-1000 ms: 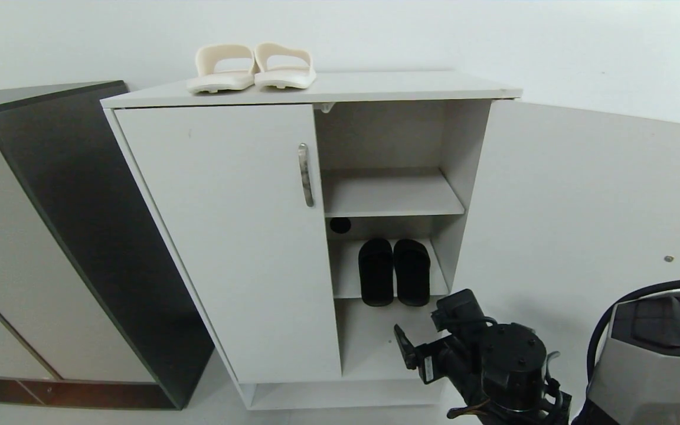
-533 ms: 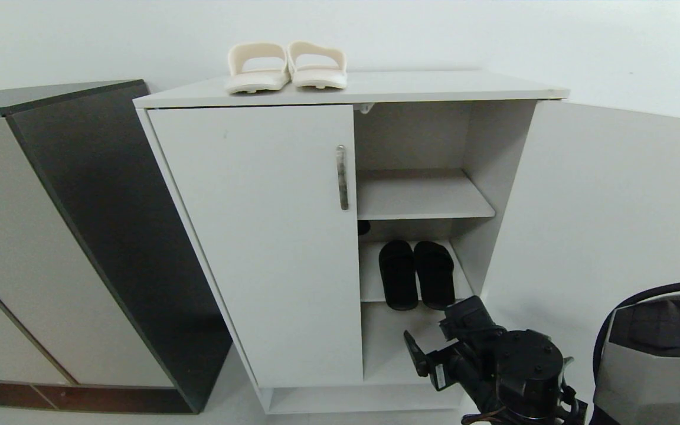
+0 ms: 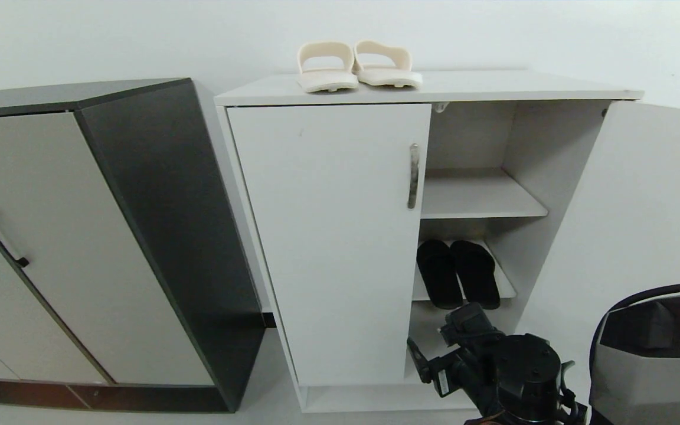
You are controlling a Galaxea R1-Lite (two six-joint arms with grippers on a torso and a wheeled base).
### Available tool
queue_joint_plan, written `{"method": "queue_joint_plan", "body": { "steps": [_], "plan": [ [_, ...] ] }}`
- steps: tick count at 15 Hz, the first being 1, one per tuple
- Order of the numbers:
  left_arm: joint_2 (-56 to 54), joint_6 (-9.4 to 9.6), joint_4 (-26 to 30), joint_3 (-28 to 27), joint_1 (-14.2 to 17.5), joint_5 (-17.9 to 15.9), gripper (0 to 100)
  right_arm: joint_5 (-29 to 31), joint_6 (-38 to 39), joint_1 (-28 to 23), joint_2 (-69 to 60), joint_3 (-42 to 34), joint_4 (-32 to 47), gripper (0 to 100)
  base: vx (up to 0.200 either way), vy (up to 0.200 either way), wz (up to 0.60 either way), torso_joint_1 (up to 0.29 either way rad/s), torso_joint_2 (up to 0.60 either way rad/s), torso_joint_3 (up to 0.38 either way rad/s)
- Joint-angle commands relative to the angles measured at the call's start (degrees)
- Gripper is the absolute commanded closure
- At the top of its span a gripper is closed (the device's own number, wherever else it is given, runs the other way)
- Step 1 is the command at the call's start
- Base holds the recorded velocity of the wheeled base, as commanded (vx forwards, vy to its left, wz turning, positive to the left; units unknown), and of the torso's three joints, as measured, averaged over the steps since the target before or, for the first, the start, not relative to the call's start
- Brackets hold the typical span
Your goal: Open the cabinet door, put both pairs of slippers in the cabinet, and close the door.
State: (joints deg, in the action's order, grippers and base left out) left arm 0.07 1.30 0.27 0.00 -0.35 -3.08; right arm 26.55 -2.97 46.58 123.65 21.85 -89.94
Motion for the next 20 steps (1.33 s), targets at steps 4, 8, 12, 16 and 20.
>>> {"method": "queue_joint_plan", "body": {
  "steps": [4, 8, 12, 16, 20],
  "plan": [
    [0.01, 0.01, 0.0, 0.0, 0.0, 0.1, 100, -1.77, -1.16, -0.44, 0.1, -0.66, -0.06, 0, 0.0, 0.1, 0.0, -0.001, 0.0, 0.001],
    [0.01, 0.01, 0.0, 0.0, 0.0, 0.01, 100, -2.64, -1.07, -0.53, 0.01, -0.66, -0.06, 0, 0.0, 0.0, 0.0, 0.0, 0.0, 0.0],
    [0.01, 0.01, 0.0, 0.0, 0.0, 0.1, 100, -4.31, -1.07, -0.53, 0.28, -0.4, -0.06, 0, 0.0, 0.0, 0.0, 0.0, 0.0, 0.0],
    [0.01, 0.01, 0.0, 0.0, 0.0, 0.1, 100, -4.49, -1.07, -0.53, 0.36, -0.4, -0.06, 0, 0.0, 0.0, 0.0, 0.0, 0.0, 0.0],
    [0.01, 0.01, 0.0, 0.0, 0.0, 0.1, 100, -4.67, 0.87, -0.35, -0.34, 2.59, -0.06, 0, 0.0, 0.0, 0.0, 0.0, 0.0, 0.0]
  ]
}}
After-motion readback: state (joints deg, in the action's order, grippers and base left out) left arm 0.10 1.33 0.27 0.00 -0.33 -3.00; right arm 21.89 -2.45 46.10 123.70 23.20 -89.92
